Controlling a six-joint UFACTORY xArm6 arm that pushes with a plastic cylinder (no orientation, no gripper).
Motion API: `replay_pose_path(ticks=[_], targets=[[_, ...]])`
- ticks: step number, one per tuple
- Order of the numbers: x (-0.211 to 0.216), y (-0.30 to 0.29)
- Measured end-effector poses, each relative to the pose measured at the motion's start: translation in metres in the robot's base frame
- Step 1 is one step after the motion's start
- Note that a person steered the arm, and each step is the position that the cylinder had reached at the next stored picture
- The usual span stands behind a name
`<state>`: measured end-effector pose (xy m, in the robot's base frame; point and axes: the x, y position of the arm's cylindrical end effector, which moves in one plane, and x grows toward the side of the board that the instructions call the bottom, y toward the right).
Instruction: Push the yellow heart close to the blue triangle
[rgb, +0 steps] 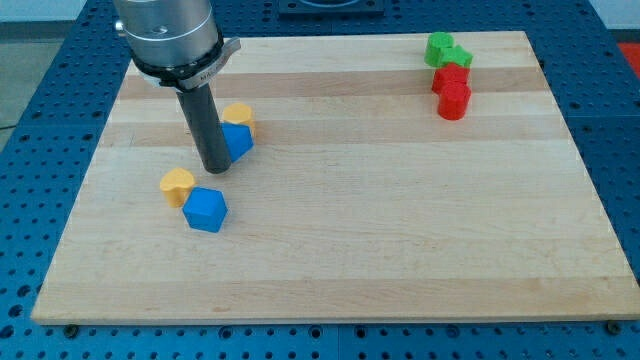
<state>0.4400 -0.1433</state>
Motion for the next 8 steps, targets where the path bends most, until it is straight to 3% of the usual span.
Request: replay_pose_path(ticks=[2,3,4,6,8], targets=[[-0.013,-0.1],[0.051,-0.102],[0.067,-0.065],[0.06,-0.031],[0.068,-0.083]])
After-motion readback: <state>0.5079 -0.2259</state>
